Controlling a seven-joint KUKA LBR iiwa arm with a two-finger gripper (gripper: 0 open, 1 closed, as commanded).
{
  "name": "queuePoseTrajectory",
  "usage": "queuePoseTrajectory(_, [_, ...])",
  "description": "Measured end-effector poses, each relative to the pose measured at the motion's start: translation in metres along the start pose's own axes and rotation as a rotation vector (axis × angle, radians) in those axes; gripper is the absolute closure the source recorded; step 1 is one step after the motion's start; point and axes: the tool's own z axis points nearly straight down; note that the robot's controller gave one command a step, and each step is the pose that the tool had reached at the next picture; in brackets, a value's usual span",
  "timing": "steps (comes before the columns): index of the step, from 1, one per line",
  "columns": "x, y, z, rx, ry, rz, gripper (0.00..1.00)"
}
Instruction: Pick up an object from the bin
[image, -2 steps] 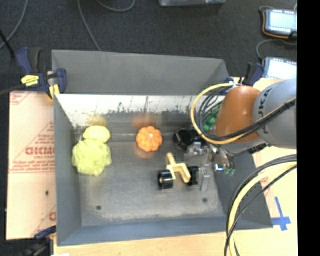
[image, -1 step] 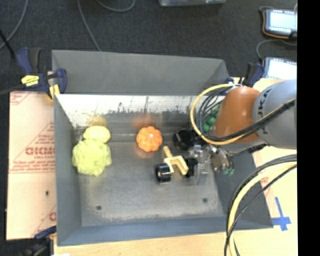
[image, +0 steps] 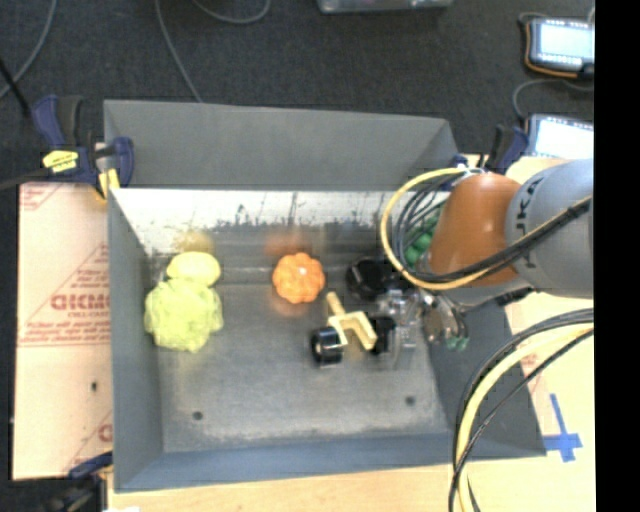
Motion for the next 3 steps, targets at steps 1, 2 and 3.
queuePoseTrajectory(1, [0.001,0.002,-0.035,-0.002,0.003,0.034,1.0])
queuePoseTrajectory(2, [-0.002,-0.006,-0.096,-0.002,0.001,0.051,1.0])
queuePoseTrajectory(3, [0.002,-0.018,-0.189,0.0,0.0,-0.04,1.0])
